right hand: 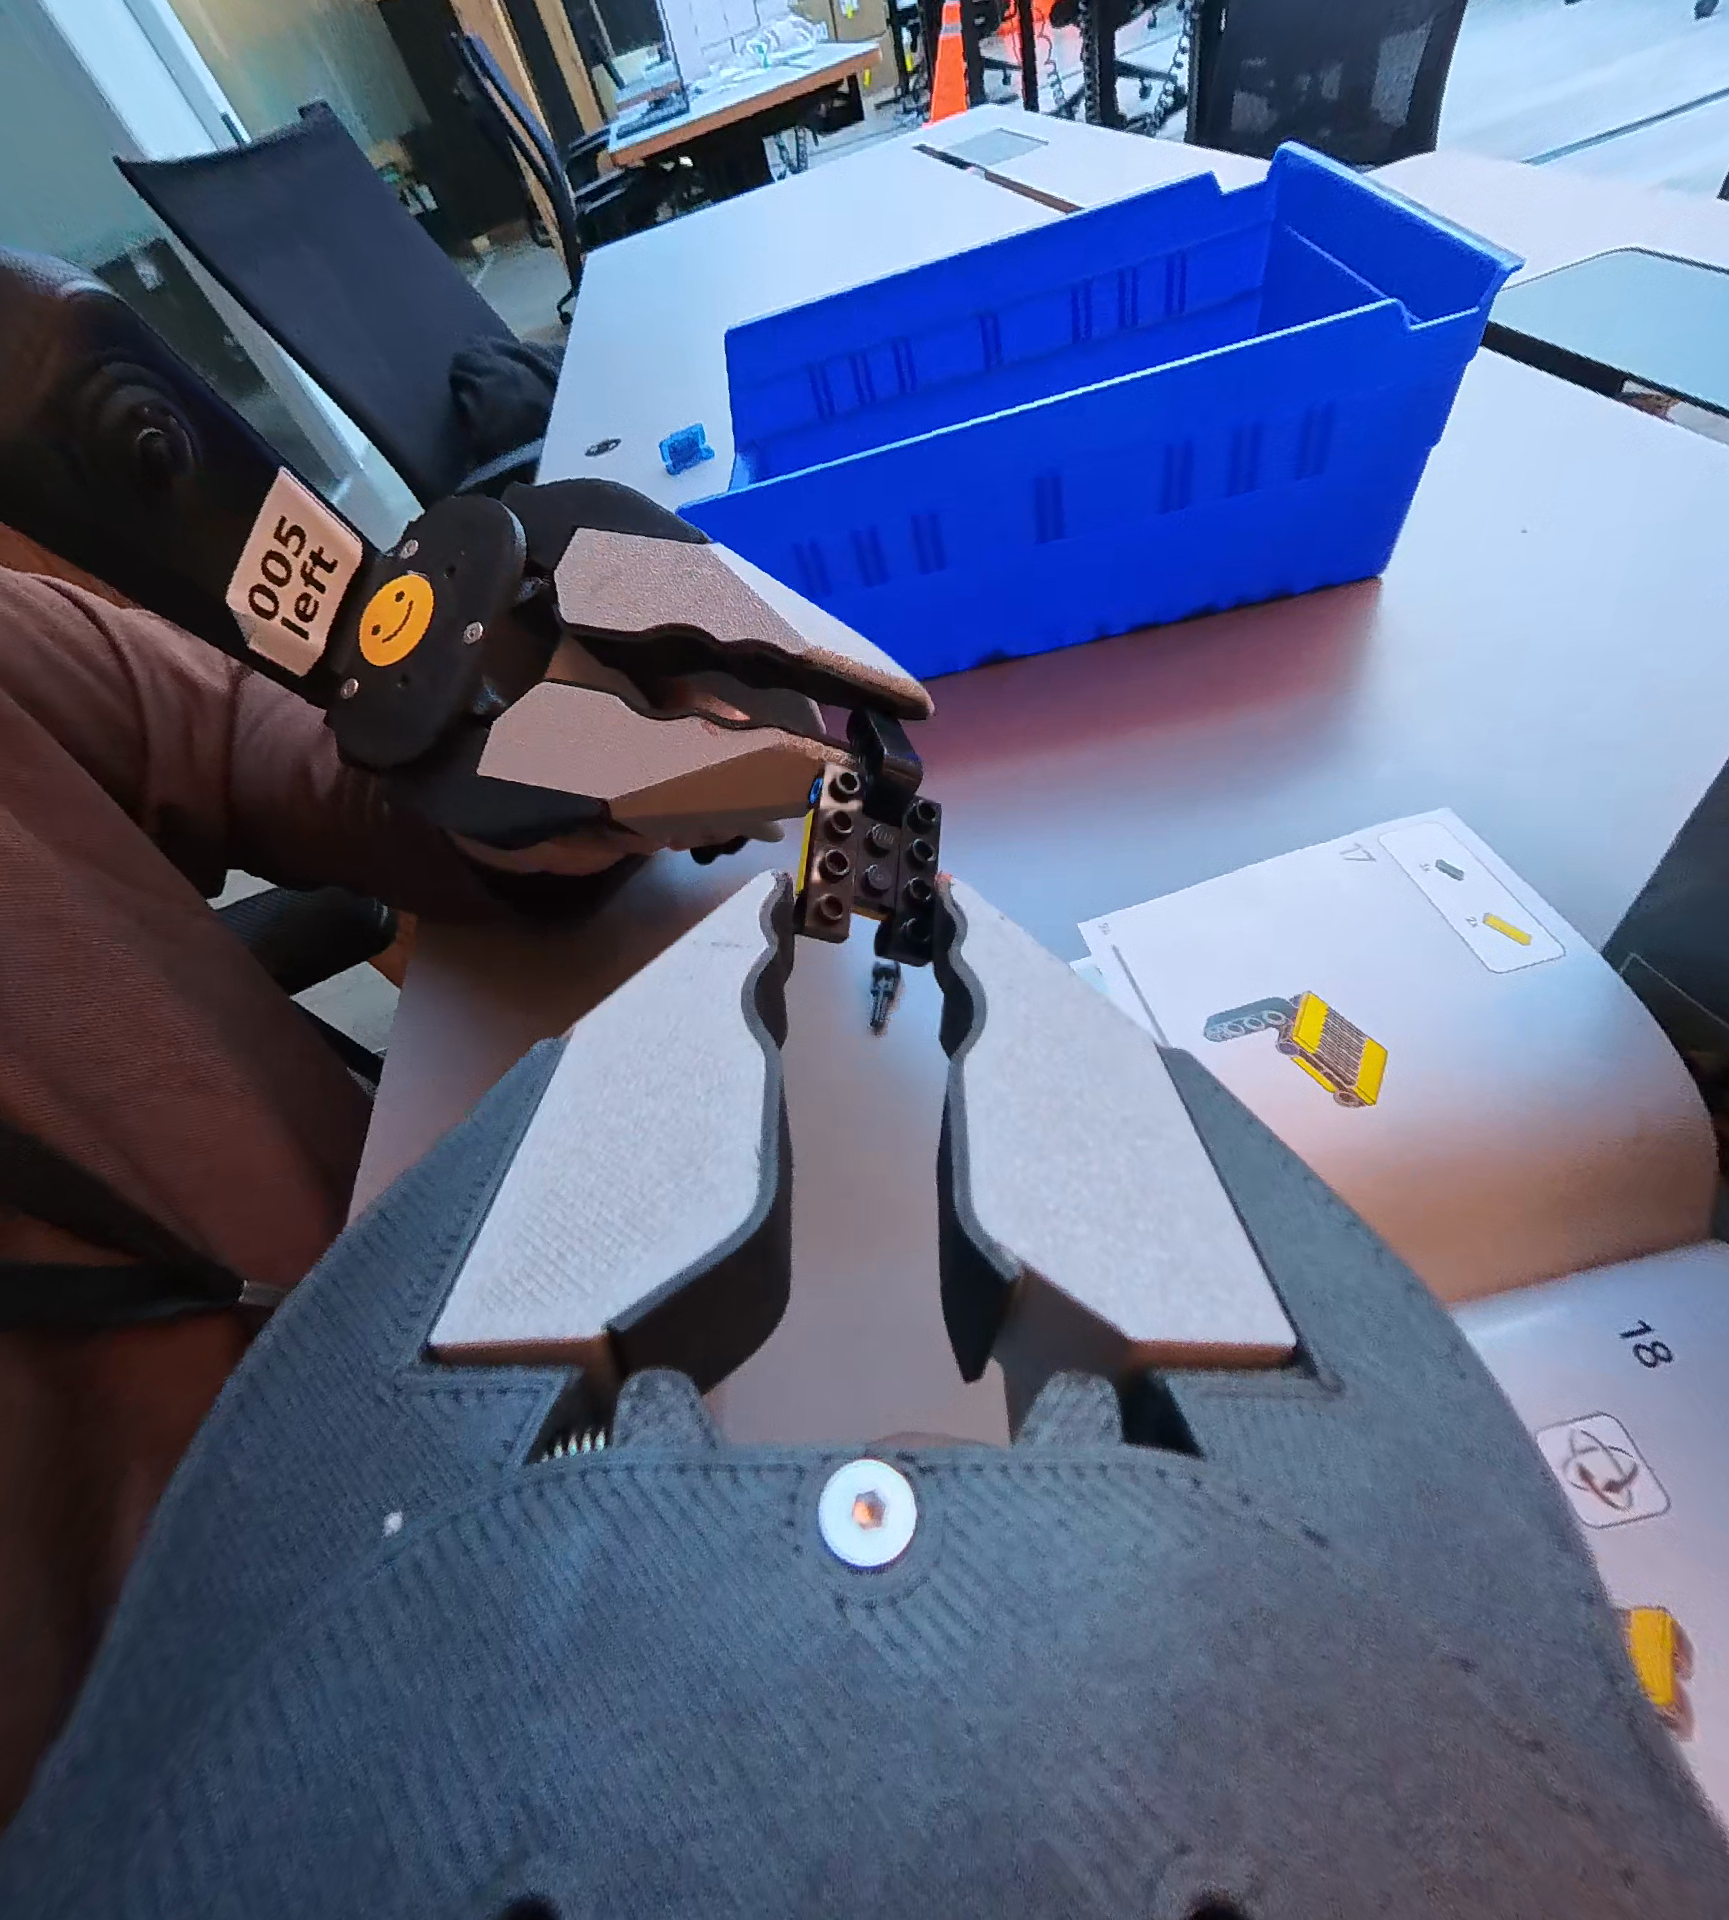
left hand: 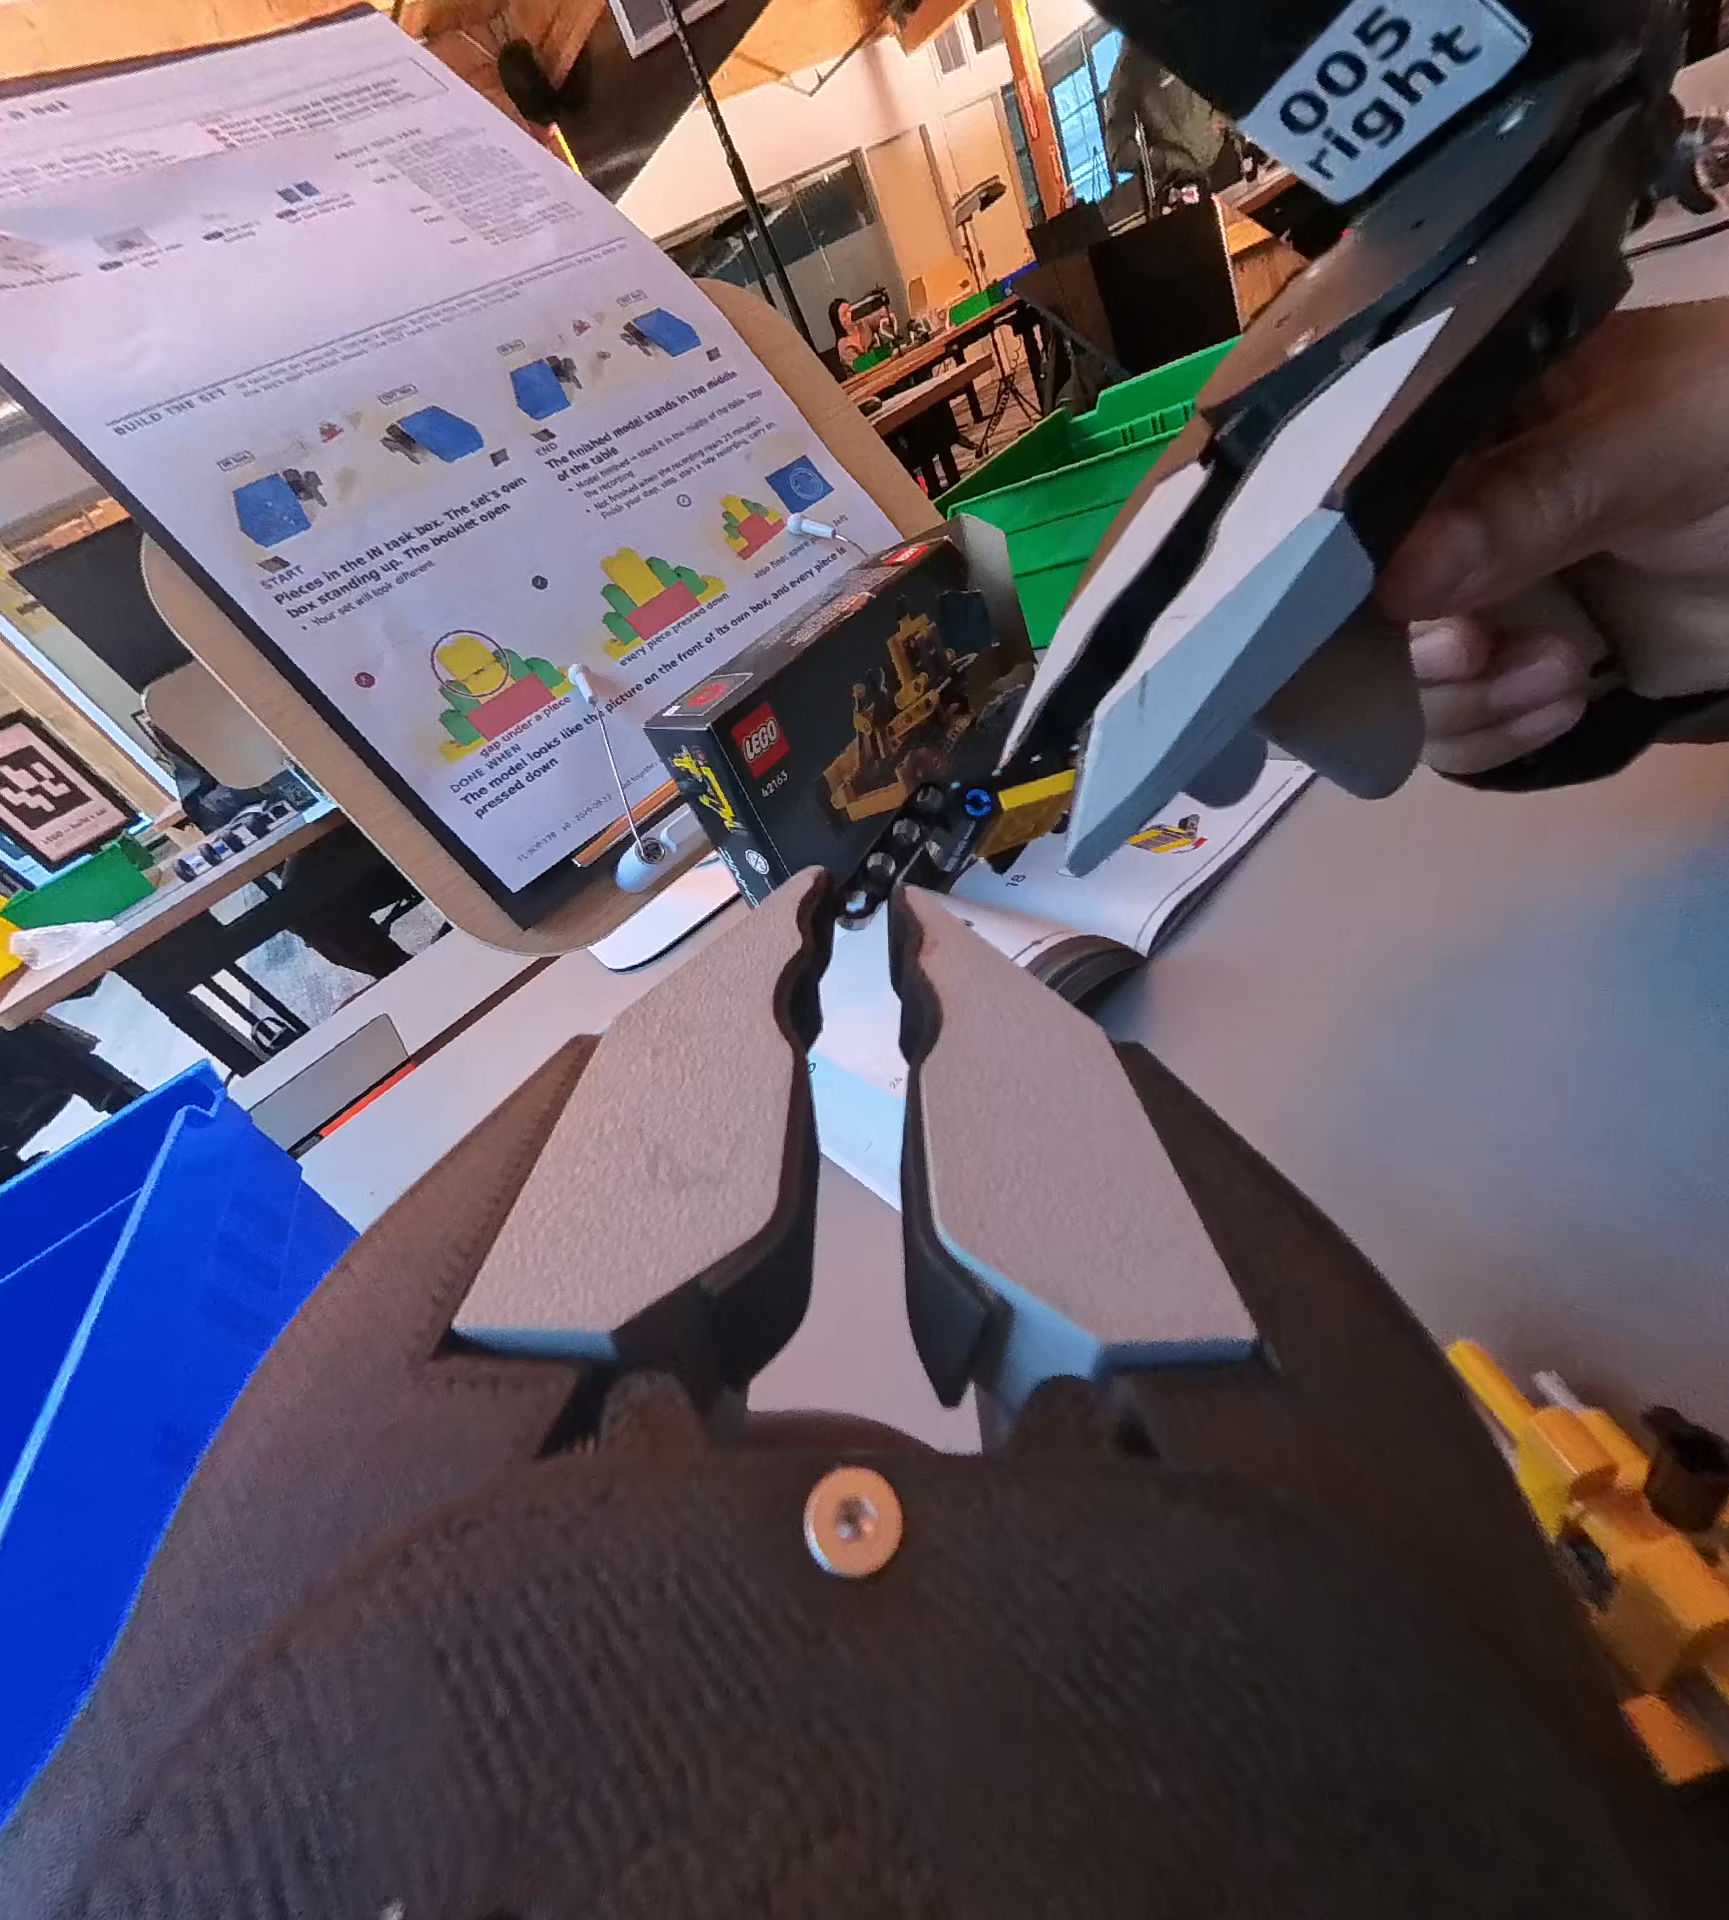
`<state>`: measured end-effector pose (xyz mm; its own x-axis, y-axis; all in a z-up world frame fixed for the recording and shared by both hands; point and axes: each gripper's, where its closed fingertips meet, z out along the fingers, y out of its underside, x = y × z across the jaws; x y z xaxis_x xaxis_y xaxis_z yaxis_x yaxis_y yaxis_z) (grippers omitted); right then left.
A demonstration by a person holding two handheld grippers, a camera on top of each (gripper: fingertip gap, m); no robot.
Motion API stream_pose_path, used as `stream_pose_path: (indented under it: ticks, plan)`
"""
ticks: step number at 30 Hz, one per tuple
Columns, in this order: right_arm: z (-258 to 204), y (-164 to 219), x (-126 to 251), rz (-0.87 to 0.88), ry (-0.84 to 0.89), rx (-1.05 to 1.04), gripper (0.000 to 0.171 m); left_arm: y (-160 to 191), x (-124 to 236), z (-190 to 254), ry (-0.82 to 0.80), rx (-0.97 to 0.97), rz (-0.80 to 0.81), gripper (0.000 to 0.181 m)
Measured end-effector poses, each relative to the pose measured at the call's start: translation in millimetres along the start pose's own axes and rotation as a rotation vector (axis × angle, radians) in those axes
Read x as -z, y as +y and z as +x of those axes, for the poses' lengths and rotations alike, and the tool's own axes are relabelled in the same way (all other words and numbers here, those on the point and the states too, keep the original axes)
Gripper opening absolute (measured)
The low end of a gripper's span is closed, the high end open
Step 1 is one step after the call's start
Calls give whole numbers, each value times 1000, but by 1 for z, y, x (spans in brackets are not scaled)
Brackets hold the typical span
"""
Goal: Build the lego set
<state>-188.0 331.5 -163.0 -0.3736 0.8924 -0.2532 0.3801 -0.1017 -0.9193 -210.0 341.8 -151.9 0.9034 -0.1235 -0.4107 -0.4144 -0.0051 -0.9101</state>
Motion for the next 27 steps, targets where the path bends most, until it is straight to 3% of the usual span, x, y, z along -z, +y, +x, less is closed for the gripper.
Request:
stream_pose_path:
  ticks: [12, 21, 27]
  plan:
    - [-4, -8, -4, 75, -26, -49, 23, -10, 4, -7, -40, 30, 52, 7]
    - [-4, -12, 5, 86, -38, -28, 24, -13, 4, -2, -48, -117, 64, 6]
    - [0, -9, 3, 58, 49, 54, 23, -7, 2, 1, -12, 23, 51, 6]
